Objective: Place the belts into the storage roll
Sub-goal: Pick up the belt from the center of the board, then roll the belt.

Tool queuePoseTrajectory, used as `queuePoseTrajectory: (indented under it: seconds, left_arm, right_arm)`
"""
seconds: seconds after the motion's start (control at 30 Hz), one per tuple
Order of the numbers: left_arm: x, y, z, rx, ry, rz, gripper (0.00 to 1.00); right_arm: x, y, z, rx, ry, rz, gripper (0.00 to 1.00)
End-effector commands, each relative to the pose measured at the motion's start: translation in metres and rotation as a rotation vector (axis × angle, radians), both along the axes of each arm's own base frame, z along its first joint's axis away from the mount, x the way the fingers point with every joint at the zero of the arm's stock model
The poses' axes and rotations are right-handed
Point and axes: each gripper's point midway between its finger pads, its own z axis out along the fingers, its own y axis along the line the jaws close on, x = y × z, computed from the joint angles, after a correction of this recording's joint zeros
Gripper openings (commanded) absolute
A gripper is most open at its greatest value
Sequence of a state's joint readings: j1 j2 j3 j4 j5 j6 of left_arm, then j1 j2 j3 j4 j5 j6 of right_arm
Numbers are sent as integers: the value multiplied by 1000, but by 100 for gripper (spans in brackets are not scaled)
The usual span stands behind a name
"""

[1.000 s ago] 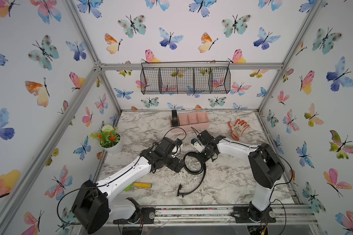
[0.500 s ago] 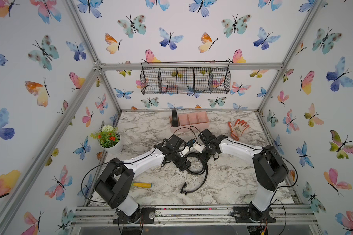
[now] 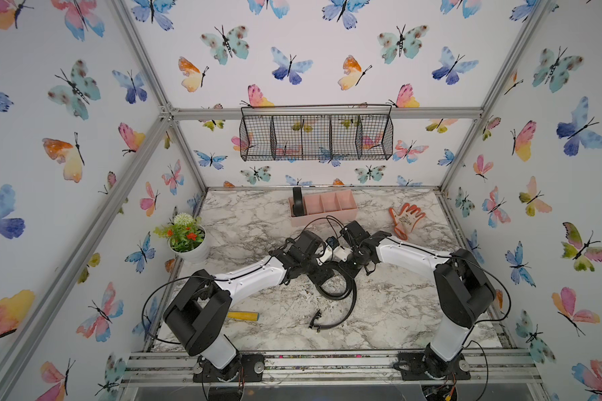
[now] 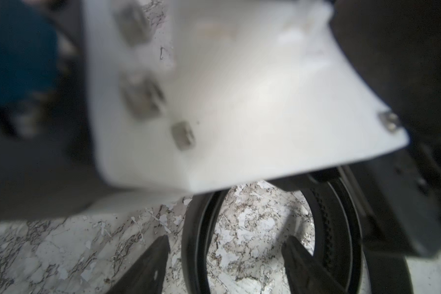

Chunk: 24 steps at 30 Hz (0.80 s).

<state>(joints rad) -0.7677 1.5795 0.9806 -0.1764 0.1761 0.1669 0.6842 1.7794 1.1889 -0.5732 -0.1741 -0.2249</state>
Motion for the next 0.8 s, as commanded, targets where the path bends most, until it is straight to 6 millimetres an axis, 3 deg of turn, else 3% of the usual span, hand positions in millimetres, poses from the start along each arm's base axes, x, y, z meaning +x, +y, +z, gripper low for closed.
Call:
queuePoseTrajectory:
  seconds: [0.0, 0.27, 0.5, 0.77]
  left_arm:
    - [8, -5, -3, -13, -21, 26, 69]
    - [4, -9, -18, -12, 11, 2, 63]
    - [1, -17, -19, -34, 36, -23, 39]
    - [-7, -17, -25, -39, 59, -44, 33]
  right_arm:
    - [-7, 4, 13, 49, 7, 1, 4]
    - [-9, 8, 21, 88, 3, -2, 3]
    - [-14, 9, 21, 103, 30, -8, 3]
    - [-13, 11, 27, 126, 38, -38, 3]
